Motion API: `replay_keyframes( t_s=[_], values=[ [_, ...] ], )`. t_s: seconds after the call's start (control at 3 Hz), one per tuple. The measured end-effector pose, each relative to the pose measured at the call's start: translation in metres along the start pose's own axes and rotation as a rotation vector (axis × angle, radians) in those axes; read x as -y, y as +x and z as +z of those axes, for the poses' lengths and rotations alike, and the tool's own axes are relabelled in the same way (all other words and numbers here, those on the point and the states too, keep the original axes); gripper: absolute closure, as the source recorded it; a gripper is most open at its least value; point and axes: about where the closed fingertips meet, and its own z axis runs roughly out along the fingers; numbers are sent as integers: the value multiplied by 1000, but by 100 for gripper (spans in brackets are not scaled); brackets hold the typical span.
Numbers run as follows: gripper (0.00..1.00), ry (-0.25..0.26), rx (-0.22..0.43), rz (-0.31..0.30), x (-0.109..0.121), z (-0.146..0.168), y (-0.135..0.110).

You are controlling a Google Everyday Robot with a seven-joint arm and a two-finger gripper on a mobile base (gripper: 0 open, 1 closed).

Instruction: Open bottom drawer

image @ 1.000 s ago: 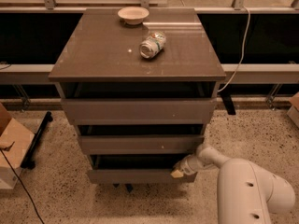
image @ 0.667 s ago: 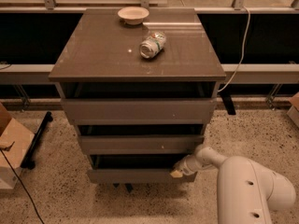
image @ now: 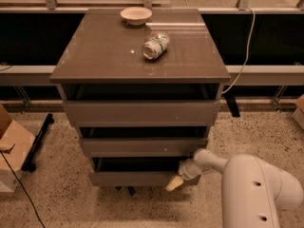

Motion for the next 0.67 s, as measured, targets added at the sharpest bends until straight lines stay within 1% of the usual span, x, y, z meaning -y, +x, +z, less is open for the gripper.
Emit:
replay_keyframes(
  t_s=[0.33, 0.67],
  values=[
    [0, 0, 11, -13, -2, 3, -3],
    [19, -38, 25, -7, -2, 15, 1]
  ],
)
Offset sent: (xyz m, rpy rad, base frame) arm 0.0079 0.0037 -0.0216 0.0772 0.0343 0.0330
